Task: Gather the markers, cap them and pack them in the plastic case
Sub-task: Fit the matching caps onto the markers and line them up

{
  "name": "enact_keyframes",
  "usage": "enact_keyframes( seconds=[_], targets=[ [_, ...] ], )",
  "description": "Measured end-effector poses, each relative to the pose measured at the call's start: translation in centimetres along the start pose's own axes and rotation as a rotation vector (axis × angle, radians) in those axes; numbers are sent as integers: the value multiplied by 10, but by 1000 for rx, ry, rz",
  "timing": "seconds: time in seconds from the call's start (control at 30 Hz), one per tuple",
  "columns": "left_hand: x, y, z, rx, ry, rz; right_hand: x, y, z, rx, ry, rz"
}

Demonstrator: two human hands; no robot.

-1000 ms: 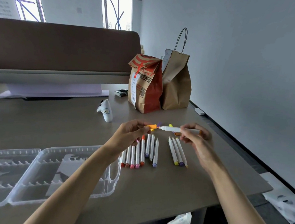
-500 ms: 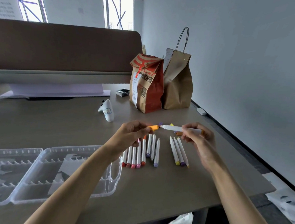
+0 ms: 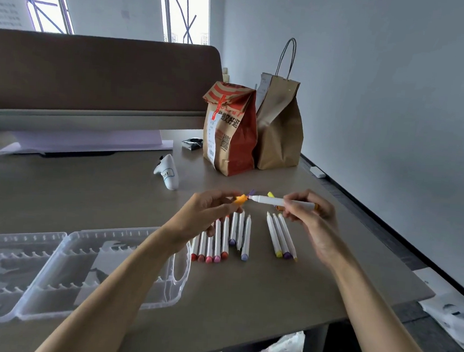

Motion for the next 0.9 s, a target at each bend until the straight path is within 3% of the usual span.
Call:
enact_keyframes(
  seconds=[0.13, 0.4, 0.9],
  targets=[
    [-3, 1, -1, 12, -28, 36, -1, 0, 0, 0, -23, -12],
    [5, 2, 0, 40, -32, -282, -6, 0, -3, 29, -83, -29],
    [0, 2, 0, 13, 39, -229, -11, 0, -5, 57, -159, -95]
  ],
)
Point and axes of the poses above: each hand's wrist, its own z-axis towards the middle knuckle, its own x-axis out of the back of the hand, y = z × x, the point moved 4 cm from there along z, towards the middle knuckle, and after that the axes turned 7 degrees about y, right-handed, at the moved point
